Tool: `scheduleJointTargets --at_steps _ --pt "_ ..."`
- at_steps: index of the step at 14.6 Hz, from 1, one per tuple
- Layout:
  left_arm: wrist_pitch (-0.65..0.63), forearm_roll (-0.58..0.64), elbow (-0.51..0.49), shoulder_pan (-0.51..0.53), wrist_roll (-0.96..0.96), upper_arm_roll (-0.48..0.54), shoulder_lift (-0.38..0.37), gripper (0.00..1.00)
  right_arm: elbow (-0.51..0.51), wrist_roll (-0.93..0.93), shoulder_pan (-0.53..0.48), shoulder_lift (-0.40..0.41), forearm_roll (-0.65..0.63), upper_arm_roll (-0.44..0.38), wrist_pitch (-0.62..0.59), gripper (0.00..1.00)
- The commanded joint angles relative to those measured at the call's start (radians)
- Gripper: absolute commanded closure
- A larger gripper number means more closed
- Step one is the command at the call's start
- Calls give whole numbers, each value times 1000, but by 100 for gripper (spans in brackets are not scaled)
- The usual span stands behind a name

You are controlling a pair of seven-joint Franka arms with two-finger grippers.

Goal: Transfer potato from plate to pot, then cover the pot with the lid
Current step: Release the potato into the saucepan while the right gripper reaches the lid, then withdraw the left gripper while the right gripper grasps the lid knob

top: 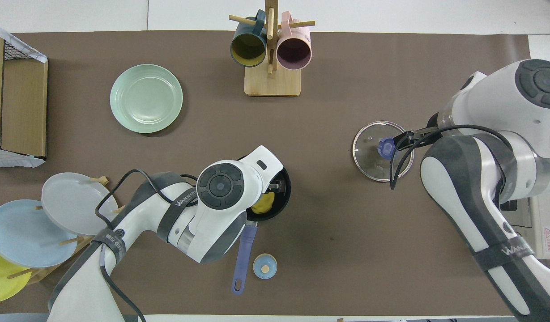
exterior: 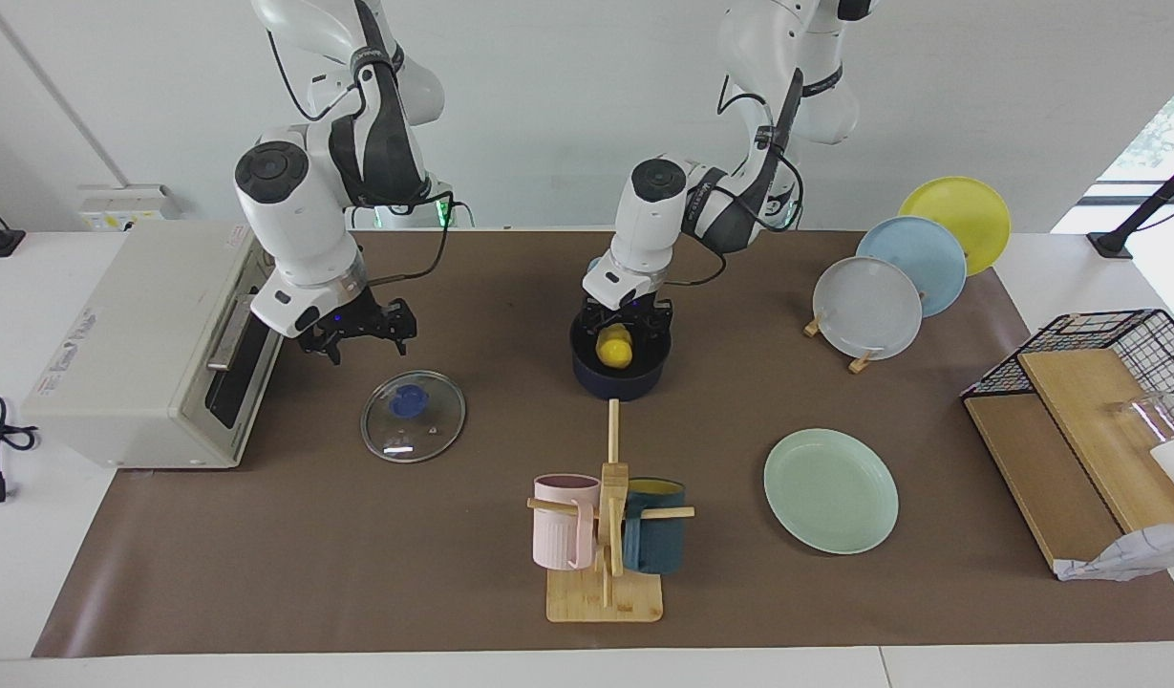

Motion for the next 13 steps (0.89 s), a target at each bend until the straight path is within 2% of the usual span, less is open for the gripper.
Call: scheduleJointTargets --at_steps 1,3,5,7,9,13 --pt "-208 14 135 87 73 1 -39 0 -75 -19 21 -4 13 2 121 0" --pt "-346 3 244 164 119 -2 -54 0 -109 -25 18 12 13 2 169 0" --pt "-406 3 303 213 128 -3 -74 0 -109 -63 13 38 13 2 202 0" --pt "-419 -1 303 265 156 -3 -123 0 -105 -82 7 78 13 0 239 0" --pt "-495 -9 321 323 241 7 -172 0 -106 -108 1 110 13 2 288 0" --pt "-627 0 366 425 401 4 -199 0 -108 -108 2 141 13 0 316 0"
